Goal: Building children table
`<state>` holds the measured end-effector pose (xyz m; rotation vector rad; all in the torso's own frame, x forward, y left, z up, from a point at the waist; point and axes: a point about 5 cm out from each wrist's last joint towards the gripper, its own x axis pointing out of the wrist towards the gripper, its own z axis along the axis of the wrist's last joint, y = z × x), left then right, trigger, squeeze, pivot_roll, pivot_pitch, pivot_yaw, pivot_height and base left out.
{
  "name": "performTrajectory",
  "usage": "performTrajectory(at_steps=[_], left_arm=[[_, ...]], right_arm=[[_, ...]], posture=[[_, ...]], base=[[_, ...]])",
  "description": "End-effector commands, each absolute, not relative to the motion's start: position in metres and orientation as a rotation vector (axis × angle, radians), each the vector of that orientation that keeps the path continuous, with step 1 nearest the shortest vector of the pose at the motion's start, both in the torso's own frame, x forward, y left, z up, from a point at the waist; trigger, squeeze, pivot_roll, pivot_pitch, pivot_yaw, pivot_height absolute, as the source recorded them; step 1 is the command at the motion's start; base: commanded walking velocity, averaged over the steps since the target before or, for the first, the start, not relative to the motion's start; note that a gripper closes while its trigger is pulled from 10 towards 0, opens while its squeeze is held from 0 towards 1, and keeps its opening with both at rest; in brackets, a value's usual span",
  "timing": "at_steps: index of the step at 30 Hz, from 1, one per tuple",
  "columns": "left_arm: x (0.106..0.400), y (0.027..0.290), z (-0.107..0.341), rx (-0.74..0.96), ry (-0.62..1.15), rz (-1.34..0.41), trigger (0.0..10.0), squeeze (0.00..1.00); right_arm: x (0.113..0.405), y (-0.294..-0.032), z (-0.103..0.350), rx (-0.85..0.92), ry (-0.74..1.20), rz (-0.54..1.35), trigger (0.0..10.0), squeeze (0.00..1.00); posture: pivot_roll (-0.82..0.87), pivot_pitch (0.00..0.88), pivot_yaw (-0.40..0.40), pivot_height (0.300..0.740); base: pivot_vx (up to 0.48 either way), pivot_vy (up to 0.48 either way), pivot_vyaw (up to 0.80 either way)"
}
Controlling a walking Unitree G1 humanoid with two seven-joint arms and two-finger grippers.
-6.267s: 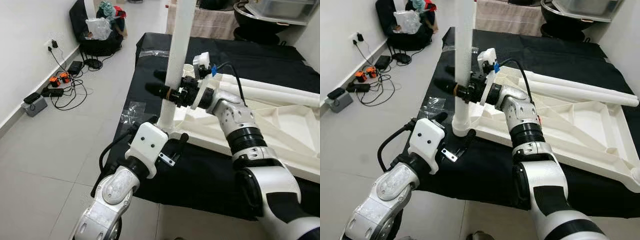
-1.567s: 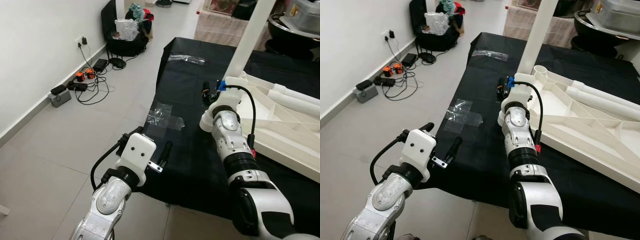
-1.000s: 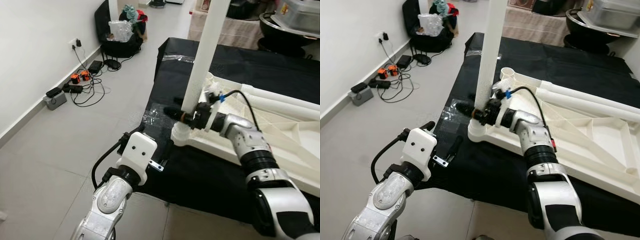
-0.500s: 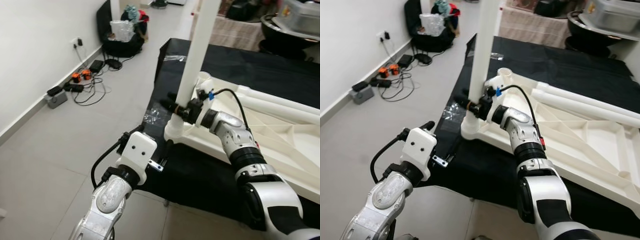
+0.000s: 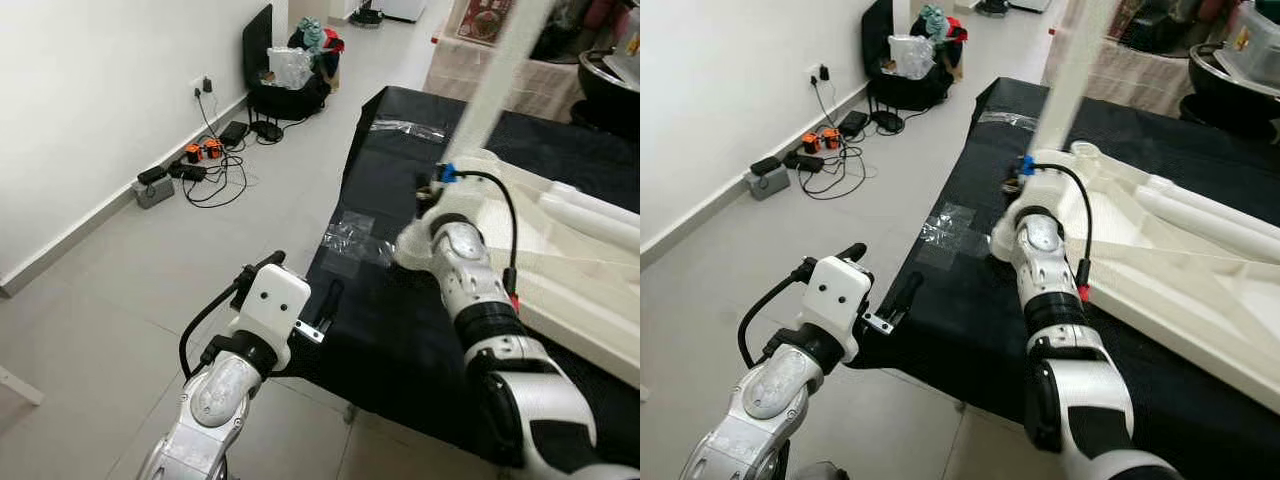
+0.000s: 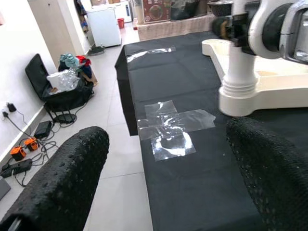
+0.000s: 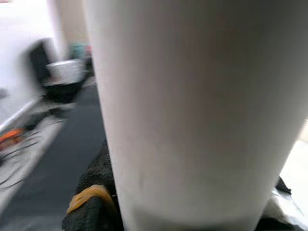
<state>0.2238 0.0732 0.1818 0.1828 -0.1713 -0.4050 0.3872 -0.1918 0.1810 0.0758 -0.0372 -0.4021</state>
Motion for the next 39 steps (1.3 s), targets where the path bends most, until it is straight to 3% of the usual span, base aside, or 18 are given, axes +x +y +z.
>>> performTrajectory(at_steps=[1,6,7,10,11,16,17,18,21,24,25,27,29,30,31,39], left_arm=[[0.224,0.070,0.181,0.180,-0.172,-0.412,10.0,0.00],[0.223,0.069,0.181,0.179,-0.172,-0.414,10.0,0.00],[0.223,0.069,0.181,0.178,-0.171,-0.416,10.0,0.00],[0.223,0.068,0.180,0.177,-0.170,-0.417,10.0,0.00],[0.223,0.069,0.180,0.177,-0.168,-0.418,10.0,0.00],[0.223,0.069,0.180,0.178,-0.168,-0.418,10.0,0.00],[0.223,0.069,0.179,0.179,-0.168,-0.417,10.0,0.00],[0.223,0.069,0.179,0.179,-0.168,-0.417,10.0,0.00],[0.223,0.069,0.179,0.178,-0.168,-0.418,10.0,0.00],[0.224,0.068,0.179,0.178,-0.169,-0.419,10.0,0.00],[0.224,0.068,0.180,0.177,-0.170,-0.420,10.0,0.00],[0.224,0.068,0.180,0.177,-0.170,-0.420,10.0,0.00],[0.224,0.068,0.180,0.178,-0.171,-0.417,10.0,0.00],[0.224,0.068,0.180,0.178,-0.171,-0.417,10.0,0.00],[0.224,0.069,0.180,0.179,-0.171,-0.416,10.0,0.00],[0.223,0.069,0.181,0.177,-0.171,-0.413,10.0,0.00]], right_arm=[[0.381,-0.202,0.164,0.039,0.042,-0.486,0.0,0.00],[0.379,-0.184,0.163,0.057,0.043,-0.493,0.0,0.00],[0.381,-0.174,0.162,0.049,0.049,-0.461,10.0,0.00],[0.383,-0.164,0.164,0.045,0.028,-0.401,10.0,0.00],[0.385,-0.155,0.171,0.059,-0.031,-0.320,10.0,1.00],[0.386,-0.153,0.174,0.060,-0.054,-0.282,10.0,1.00],[0.388,-0.155,0.179,0.078,-0.072,-0.236,10.0,0.00],[0.388,-0.155,0.179,0.078,-0.072,-0.236,10.0,0.00],[0.395,-0.161,0.188,0.196,-0.073,0.066,10.0,0.00],[0.395,-0.163,0.188,0.215,-0.066,0.131,10.0,0.00],[0.389,-0.159,0.184,0.250,-0.029,0.413,10.0,0.00],[0.389,-0.159,0.184,0.250,-0.029,0.413,10.0,0.00],[0.371,-0.151,0.180,0.262,-0.011,0.770,10.0,0.00],[0.371,-0.151,0.180,0.262,-0.011,0.770,10.0,0.00],[0.362,-0.148,0.177,0.251,0.002,0.911,10.0,0.00],[0.361,-0.134,0.178,0.207,0.032,1.134,10.0,0.00]], posture=[[0.08,0.066,-0.105,0.740],[0.08,0.063,-0.106,0.740],[0.08,0.064,-0.107,0.740],[0.08,0.063,-0.108,0.740],[0.08,0.059,-0.108,0.740],[0.08,0.059,-0.110,0.740],[0.08,0.062,-0.110,0.740],[0.08,0.062,-0.110,0.740],[0.08,0.065,-0.107,0.740],[0.08,0.065,-0.107,0.740],[0.08,0.068,-0.111,0.740],[0.08,0.068,-0.111,0.740],[0.08,0.068,-0.111,0.740],[0.08,0.068,-0.111,0.740],[0.08,0.068,-0.111,0.740],[0.09,0.075,-0.115,0.740]], base=[[0.000,0.000,0.00],[0.000,0.000,0.00],[0.000,0.000,0.00],[0.000,0.000,0.00],[0.000,0.000,0.00],[0.000,0.000,0.00],[0.000,0.000,0.00],[0.000,0.000,0.00],[0.000,0.000,0.00],[0.000,0.000,0.00],[0.000,0.000,0.00],[0.000,0.000,0.00],[0.000,0.000,0.00],[0.000,0.000,0.00],[0.000,0.000,0.00],[0.000,0.000,0.00]])
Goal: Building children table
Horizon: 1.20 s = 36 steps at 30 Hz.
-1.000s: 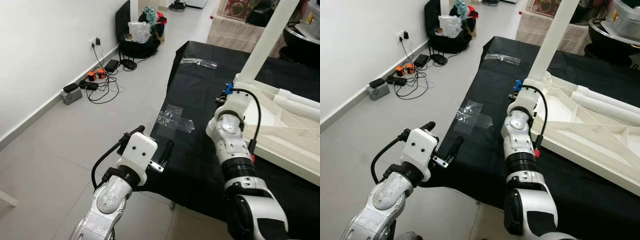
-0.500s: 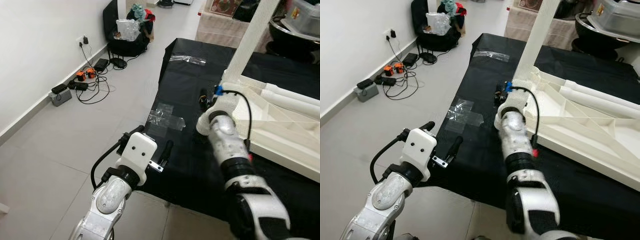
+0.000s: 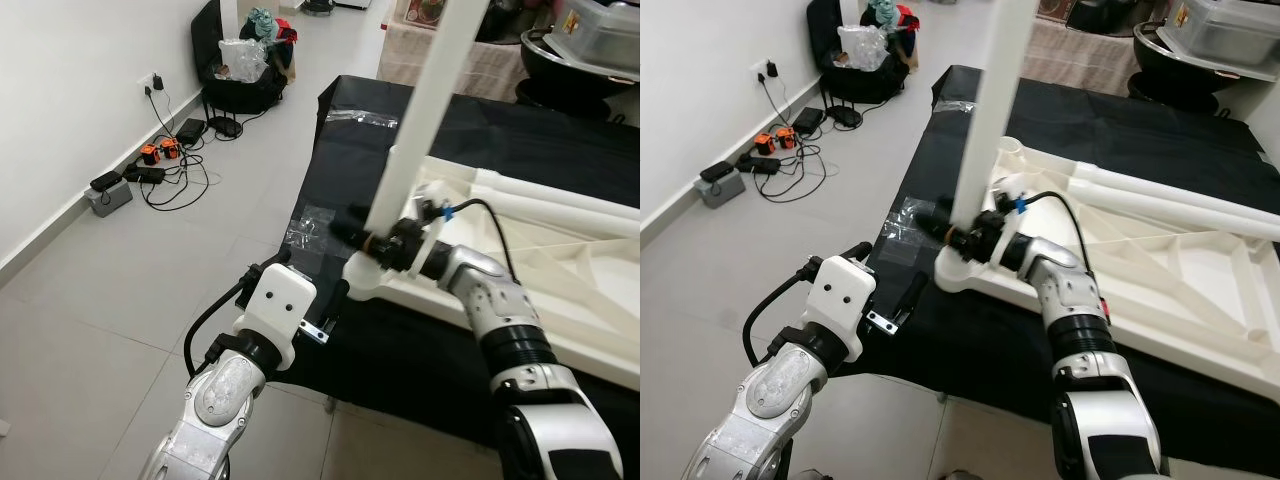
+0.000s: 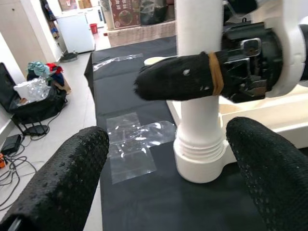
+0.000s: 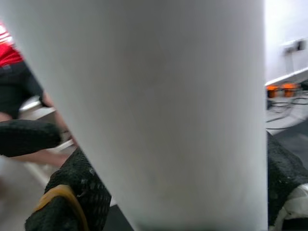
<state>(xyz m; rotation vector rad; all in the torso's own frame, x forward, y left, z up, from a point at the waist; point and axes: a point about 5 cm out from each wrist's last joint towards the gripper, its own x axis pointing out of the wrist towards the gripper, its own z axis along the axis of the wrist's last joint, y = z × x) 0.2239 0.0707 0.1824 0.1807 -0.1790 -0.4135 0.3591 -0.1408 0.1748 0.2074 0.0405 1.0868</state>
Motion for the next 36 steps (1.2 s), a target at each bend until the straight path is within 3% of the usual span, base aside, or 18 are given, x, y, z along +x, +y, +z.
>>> performTrajectory(at_steps=[1,4,5,10,17,19,21,24,26,32,36], left_arm=[[0.223,0.069,0.181,0.177,-0.171,-0.413,10.0,0.00],[0.223,0.069,0.181,0.177,-0.171,-0.414,10.0,0.00],[0.223,0.069,0.181,0.177,-0.172,-0.413,10.0,0.00],[0.223,0.069,0.182,0.177,-0.173,-0.411,10.0,0.00],[0.224,0.068,0.181,0.176,-0.174,-0.413,10.0,0.00],[0.224,0.068,0.182,0.176,-0.175,-0.413,10.0,0.00],[0.224,0.068,0.182,0.176,-0.175,-0.413,10.0,0.00],[0.225,0.068,0.182,0.176,-0.176,-0.413,10.0,0.00],[0.225,0.067,0.182,0.175,-0.177,-0.413,10.0,0.00],[0.225,0.067,0.182,0.174,-0.178,-0.413,10.0,0.00],[0.225,0.068,0.182,0.175,-0.176,-0.411,10.0,0.00]], right_arm=[[0.361,-0.134,0.178,0.207,0.032,1.134,10.0,0.00],[0.363,-0.131,0.179,0.214,0.030,1.147,10.0,0.00],[0.366,-0.128,0.181,0.218,0.025,1.128,0.0,0.00],[0.375,-0.125,0.185,0.217,-0.005,1.028,0.0,0.00],[0.387,-0.141,0.182,0.201,-0.020,0.675,0.0,0.00],[0.397,-0.160,0.176,0.152,0.015,0.313,0.0,0.00],[0.397,-0.160,0.176,0.152,0.015,0.313,0.0,0.00],[0.390,-0.204,0.166,0.085,0.040,-0.323,0.0,0.00],[0.386,-0.210,0.164,0.081,0.035,-0.428,0.0,0.00],[0.382,-0.201,0.164,0.081,0.036,-0.478,0.0,0.00],[0.384,-0.176,0.166,0.103,0.034,-0.423,0.0,0.00]], posture=[[0.09,0.075,-0.115,0.740],[0.09,0.075,-0.115,0.740],[0.10,0.078,-0.117,0.740],[0.09,0.078,-0.116,0.740],[0.09,0.078,-0.114,0.740],[0.09,0.078,-0.115,0.740],[0.09,0.078,-0.115,0.740],[0.08,0.079,-0.112,0.740],[0.08,0.079,-0.112,0.740],[0.08,0.080,-0.113,0.740],[0.08,0.081,-0.114,0.740]], base=[[0.000,0.000,0.00],[0.000,0.000,0.00],[0.000,0.000,0.00],[0.000,0.000,0.00],[0.000,0.000,0.00],[0.000,0.000,0.00],[0.000,0.000,0.00],[0.000,0.000,0.00],[0.000,0.000,0.00],[0.000,0.000,0.00],[0.000,0.000,0.00]])
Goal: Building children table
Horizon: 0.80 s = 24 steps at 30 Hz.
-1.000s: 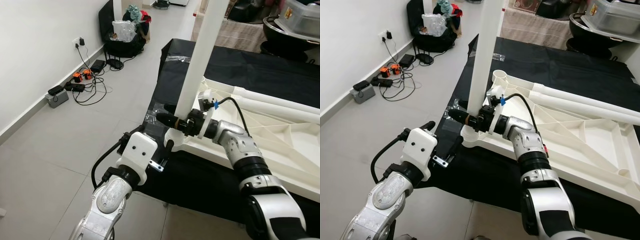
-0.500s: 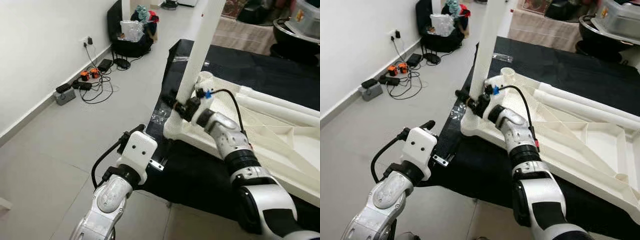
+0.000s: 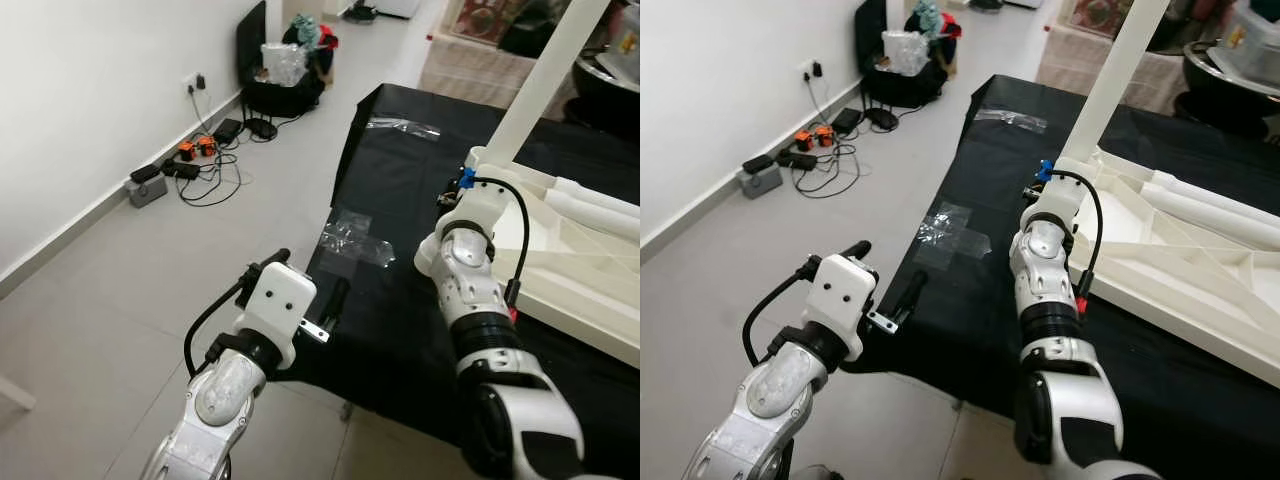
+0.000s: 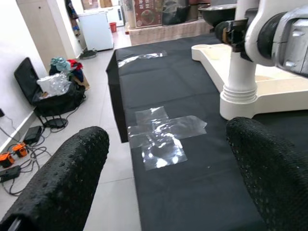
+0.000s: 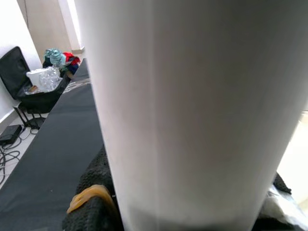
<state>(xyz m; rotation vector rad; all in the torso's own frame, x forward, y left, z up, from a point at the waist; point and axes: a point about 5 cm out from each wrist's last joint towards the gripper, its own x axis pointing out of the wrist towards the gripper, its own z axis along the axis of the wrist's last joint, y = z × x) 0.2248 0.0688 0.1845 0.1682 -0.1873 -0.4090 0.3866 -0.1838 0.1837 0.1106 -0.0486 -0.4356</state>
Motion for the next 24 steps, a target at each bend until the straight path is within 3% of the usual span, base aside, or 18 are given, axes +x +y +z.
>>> performTrajectory(at_steps=[1,3,4,10,11,15,17,20,21,23,24], left_arm=[[0.225,0.068,0.181,0.176,-0.174,-0.411,10.0,0.00],[0.224,0.068,0.181,0.175,-0.173,-0.411,10.0,0.00],[0.224,0.067,0.180,0.174,-0.172,-0.410,10.0,0.00],[0.223,0.066,0.179,0.170,-0.169,-0.414,10.0,0.00],[0.223,0.066,0.179,0.170,-0.167,-0.417,10.0,0.00],[0.223,0.066,0.178,0.171,-0.166,-0.417,10.0,0.00],[0.223,0.066,0.178,0.173,-0.168,-0.418,10.0,0.00],[0.223,0.066,0.178,0.174,-0.169,-0.418,10.0,0.00],[0.224,0.066,0.179,0.174,-0.170,-0.418,10.0,0.00],[0.224,0.066,0.179,0.174,-0.170,-0.418,10.0,0.00],[0.223,0.066,0.179,0.175,-0.171,-0.418,10.0,0.00]], right_arm=[[0.386,-0.164,0.167,0.121,0.037,-0.373,10.0,0.00],[0.388,-0.154,0.169,0.119,0.016,-0.313,10.0,0.00],[0.389,-0.148,0.171,0.116,-0.002,-0.272,10.0,1.00],[0.392,-0.149,0.178,0.121,-0.055,-0.169,10.0,1.00],[0.396,-0.156,0.181,0.178,-0.047,-0.043,10.0,0.00],[0.399,-0.159,0.183,0.241,-0.031,0.098,10.0,0.00],[0.396,-0.156,0.188,0.262,-0.022,0.375,10.0,0.00],[0.393,-0.155,0.190,0.267,-0.020,0.494,10.0,0.00],[0.387,-0.153,0.193,0.275,-0.026,0.651,10.0,0.00],[0.387,-0.153,0.193,0.275,-0.026,0.651,10.0,0.00],[0.381,-0.152,0.197,0.278,-0.031,0.801,10.0,0.00]], posture=[[0.08,0.080,-0.114,0.740],[0.08,0.077,-0.116,0.740],[0.07,0.075,-0.116,0.740],[0.08,0.067,-0.114,0.740],[0.08,0.067,-0.115,0.740],[0.07,0.063,-0.111,0.740],[0.08,0.059,-0.114,0.740],[0.08,0.056,-0.114,0.740],[0.08,0.055,-0.116,0.740],[0.08,0.055,-0.116,0.740],[0.08,0.055,-0.116,0.740]], base=[[0.000,0.000,0.00],[0.000,0.000,0.00],[0.000,0.000,0.00],[0.000,0.000,0.00],[0.000,0.000,0.00],[0.000,0.000,0.00],[0.000,0.000,0.00],[0.000,0.000,0.00],[0.000,0.000,0.00],[0.000,0.000,0.00],[0.000,0.000,0.00]])
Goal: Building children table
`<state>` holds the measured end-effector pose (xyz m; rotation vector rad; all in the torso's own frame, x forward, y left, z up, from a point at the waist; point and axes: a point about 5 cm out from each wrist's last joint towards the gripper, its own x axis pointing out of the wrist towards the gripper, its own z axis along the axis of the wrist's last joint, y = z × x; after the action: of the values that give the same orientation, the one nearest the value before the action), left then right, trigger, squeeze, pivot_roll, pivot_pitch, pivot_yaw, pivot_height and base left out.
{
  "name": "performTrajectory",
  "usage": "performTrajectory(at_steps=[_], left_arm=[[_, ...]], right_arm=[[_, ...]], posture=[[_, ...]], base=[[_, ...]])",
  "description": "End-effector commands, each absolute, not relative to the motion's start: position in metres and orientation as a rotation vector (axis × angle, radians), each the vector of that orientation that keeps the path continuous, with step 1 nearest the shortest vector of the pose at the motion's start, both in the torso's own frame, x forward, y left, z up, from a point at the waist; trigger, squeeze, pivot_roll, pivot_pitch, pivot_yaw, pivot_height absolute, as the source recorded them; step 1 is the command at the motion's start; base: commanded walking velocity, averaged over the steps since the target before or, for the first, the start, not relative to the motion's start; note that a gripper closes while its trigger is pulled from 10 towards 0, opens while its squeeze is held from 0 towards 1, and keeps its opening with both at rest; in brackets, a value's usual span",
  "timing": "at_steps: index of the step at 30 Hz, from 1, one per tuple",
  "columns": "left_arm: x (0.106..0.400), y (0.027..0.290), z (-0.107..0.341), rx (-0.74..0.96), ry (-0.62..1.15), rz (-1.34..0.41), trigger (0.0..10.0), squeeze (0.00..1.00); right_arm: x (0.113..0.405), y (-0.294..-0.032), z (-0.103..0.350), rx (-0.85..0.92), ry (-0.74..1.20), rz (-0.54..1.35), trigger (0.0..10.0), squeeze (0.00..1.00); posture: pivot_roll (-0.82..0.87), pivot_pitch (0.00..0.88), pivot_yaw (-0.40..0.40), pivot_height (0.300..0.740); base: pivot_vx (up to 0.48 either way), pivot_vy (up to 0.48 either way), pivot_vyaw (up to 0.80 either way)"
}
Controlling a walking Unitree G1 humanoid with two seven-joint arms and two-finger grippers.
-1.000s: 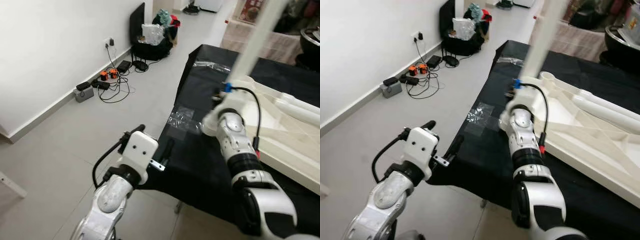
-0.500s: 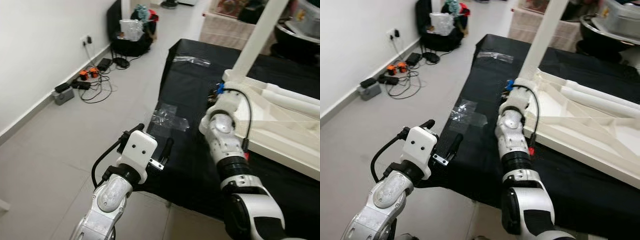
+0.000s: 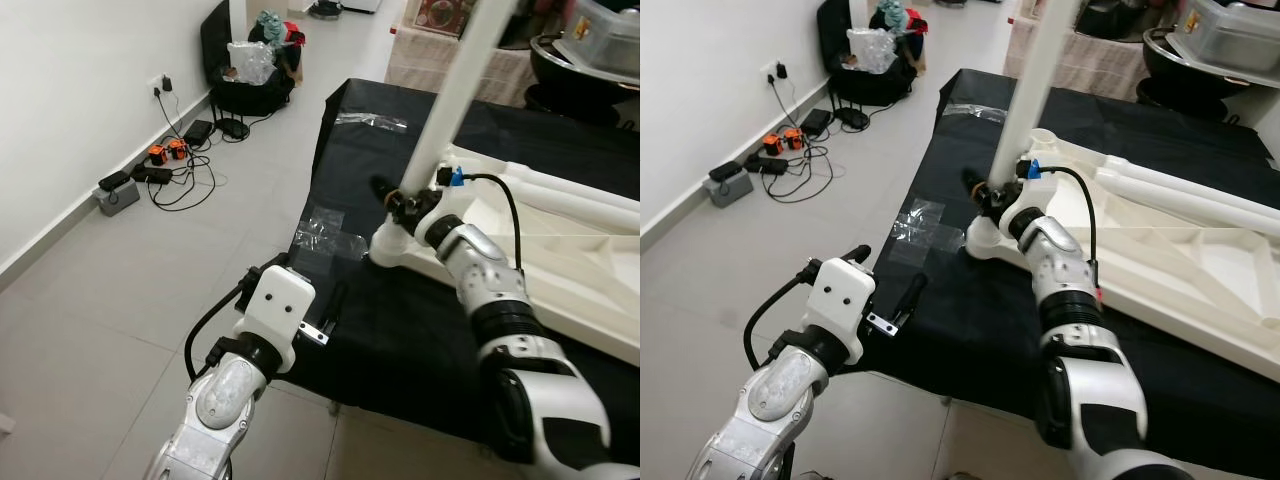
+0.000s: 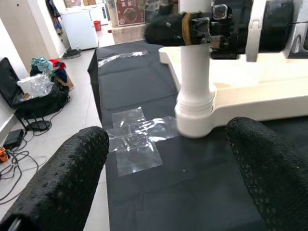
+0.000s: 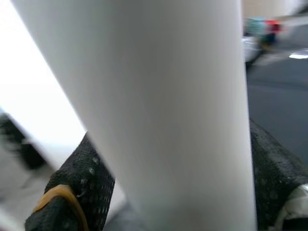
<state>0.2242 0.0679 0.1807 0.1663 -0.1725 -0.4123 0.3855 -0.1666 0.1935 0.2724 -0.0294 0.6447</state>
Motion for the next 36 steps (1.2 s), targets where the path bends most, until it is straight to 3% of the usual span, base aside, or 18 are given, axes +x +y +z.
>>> performTrajectory(at_steps=[1,3,10,11,18,23,24,26,28,30,32,36], left_arm=[[0.223,0.066,0.179,0.175,-0.171,-0.418,10.0,0.00],[0.223,0.066,0.179,0.176,-0.172,-0.419,10.0,0.00],[0.223,0.066,0.180,0.174,-0.174,-0.422,10.0,0.00],[0.223,0.066,0.180,0.173,-0.174,-0.424,10.0,0.00],[0.222,0.067,0.179,0.175,-0.173,-0.421,10.0,0.00],[0.222,0.066,0.179,0.175,-0.172,-0.422,10.0,0.00],[0.223,0.066,0.179,0.176,-0.173,-0.422,10.0,0.00],[0.223,0.066,0.179,0.176,-0.173,-0.422,10.0,0.00],[0.224,0.066,0.179,0.177,-0.174,-0.420,10.0,0.00],[0.224,0.066,0.179,0.177,-0.174,-0.420,10.0,0.00],[0.224,0.065,0.179,0.175,-0.174,-0.422,10.0,0.00],[0.225,0.066,0.180,0.177,-0.177,-0.422,10.0,0.00]], right_arm=[[0.381,-0.152,0.197,0.278,-0.031,0.801,10.0,0.00],[0.369,-0.149,0.198,0.214,-0.026,1.059,10.0,0.00],[0.370,-0.139,0.193,0.152,0.009,1.146,10.0,0.00],[0.374,-0.134,0.191,0.147,0.025,1.131,0.0,0.00],[0.374,-0.127,0.191,0.165,0.016,1.138,0.0,0.00],[0.381,-0.129,0.188,0.177,-0.001,0.957,0.0,0.00],[0.391,-0.134,0.184,0.152,0.015,0.743,0.0,0.00],[0.391,-0.134,0.184,0.152,0.015,0.743,0.0,0.00],[0.403,-0.175,0.175,0.131,0.059,0.086,0.0,0.00],[0.403,-0.175,0.175,0.131,0.059,0.086,0.0,0.00],[0.397,-0.204,0.167,0.107,0.072,-0.293,0.0,0.00],[0.386,-0.202,0.163,0.062,0.060,-0.492,0.0,0.00]], posture=[[0.08,0.055,-0.116,0.740],[0.09,0.050,-0.117,0.740],[0.09,0.047,-0.116,0.740],[0.10,0.049,-0.118,0.740],[0.09,0.057,-0.120,0.740],[0.09,0.059,-0.119,0.740],[0.09,0.059,-0.119,0.740],[0.09,0.059,-0.119,0.740],[0.09,0.062,-0.118,0.740],[0.09,0.062,-0.118,0.740],[0.08,0.065,-0.113,0.740],[0.08,0.068,-0.115,0.740]], base=[[0.000,0.000,0.00],[0.000,0.000,0.00],[0.000,0.000,0.00],[0.000,0.000,0.00],[0.000,0.000,0.00],[0.000,0.000,0.00],[0.000,0.000,0.00],[0.000,0.000,0.00],[0.000,0.000,0.00],[0.000,0.000,0.00],[0.000,0.000,0.00],[0.000,0.000,0.00]])
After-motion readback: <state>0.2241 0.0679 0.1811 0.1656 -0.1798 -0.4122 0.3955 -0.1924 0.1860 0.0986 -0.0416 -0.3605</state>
